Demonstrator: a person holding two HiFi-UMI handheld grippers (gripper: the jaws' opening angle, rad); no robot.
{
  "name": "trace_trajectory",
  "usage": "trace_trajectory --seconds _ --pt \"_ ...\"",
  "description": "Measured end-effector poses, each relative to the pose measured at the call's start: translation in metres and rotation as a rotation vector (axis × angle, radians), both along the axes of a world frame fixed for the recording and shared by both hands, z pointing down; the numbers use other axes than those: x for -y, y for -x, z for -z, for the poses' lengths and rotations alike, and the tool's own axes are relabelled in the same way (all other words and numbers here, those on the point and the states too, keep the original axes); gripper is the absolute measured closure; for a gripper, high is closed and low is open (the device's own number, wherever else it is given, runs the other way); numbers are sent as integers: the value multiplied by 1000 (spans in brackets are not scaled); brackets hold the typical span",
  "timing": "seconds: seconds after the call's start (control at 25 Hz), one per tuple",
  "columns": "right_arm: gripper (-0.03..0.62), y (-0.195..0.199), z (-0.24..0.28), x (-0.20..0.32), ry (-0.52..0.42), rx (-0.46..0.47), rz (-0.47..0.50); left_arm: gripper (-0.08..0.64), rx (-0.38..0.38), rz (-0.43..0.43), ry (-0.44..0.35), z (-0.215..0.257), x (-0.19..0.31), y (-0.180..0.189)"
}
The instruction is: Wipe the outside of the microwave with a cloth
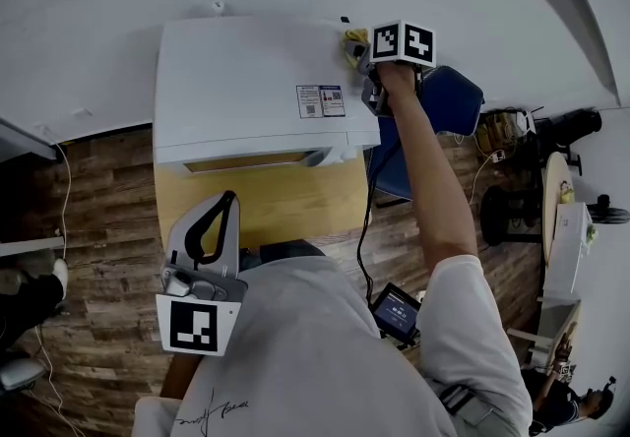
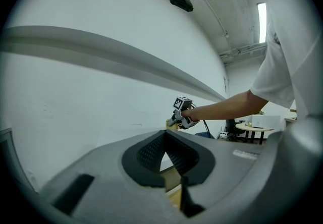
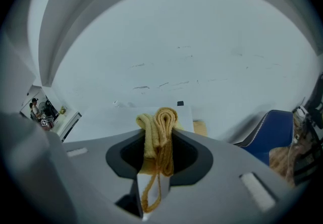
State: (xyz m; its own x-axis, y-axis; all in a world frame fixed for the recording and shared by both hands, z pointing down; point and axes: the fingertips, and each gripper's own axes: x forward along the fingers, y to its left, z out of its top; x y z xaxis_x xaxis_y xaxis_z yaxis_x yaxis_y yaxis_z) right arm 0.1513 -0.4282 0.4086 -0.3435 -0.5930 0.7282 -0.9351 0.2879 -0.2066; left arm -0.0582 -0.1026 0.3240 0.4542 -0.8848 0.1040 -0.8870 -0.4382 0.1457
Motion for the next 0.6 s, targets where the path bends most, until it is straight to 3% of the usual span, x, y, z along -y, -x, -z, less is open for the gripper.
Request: trace_trajectory --seconds 0.28,0.6 --pt "476 34 -1 -3 -19 -54 93 569 7 36 -12 4 -8 13" --pt "474 63 -1 -7 -13 -55 129 569 -3 65 2 2 -19 24"
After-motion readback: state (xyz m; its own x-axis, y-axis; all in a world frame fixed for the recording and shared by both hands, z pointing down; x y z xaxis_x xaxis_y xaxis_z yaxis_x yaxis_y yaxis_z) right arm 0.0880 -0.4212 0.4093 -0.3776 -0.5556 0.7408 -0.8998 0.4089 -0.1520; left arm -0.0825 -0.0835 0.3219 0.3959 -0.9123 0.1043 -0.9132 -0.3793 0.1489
